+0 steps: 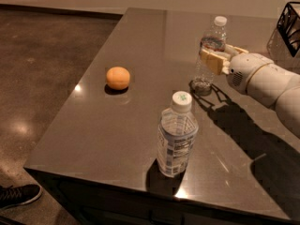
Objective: Place water bottle upright
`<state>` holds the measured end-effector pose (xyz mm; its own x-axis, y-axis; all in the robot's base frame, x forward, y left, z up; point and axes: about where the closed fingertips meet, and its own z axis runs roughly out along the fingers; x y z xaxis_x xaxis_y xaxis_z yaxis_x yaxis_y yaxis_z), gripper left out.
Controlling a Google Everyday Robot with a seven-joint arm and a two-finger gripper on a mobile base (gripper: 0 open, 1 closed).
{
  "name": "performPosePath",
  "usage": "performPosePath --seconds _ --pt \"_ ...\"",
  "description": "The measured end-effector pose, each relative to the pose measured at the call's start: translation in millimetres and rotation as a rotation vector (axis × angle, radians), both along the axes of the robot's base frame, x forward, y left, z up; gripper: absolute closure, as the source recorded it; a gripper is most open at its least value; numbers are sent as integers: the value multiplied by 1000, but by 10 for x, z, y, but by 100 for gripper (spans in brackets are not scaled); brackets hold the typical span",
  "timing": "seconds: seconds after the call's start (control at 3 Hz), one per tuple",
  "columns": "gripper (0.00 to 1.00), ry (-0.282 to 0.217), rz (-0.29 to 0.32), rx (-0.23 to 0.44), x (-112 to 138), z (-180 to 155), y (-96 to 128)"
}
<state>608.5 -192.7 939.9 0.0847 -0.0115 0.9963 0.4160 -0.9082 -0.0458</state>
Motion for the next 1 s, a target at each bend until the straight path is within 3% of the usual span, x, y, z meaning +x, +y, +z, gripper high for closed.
performPosePath --seconds 0.33,1.0 --pt "83 -5 1 -11 1 -30 13" --pt "36 -20 -4 -32 0 -76 27"
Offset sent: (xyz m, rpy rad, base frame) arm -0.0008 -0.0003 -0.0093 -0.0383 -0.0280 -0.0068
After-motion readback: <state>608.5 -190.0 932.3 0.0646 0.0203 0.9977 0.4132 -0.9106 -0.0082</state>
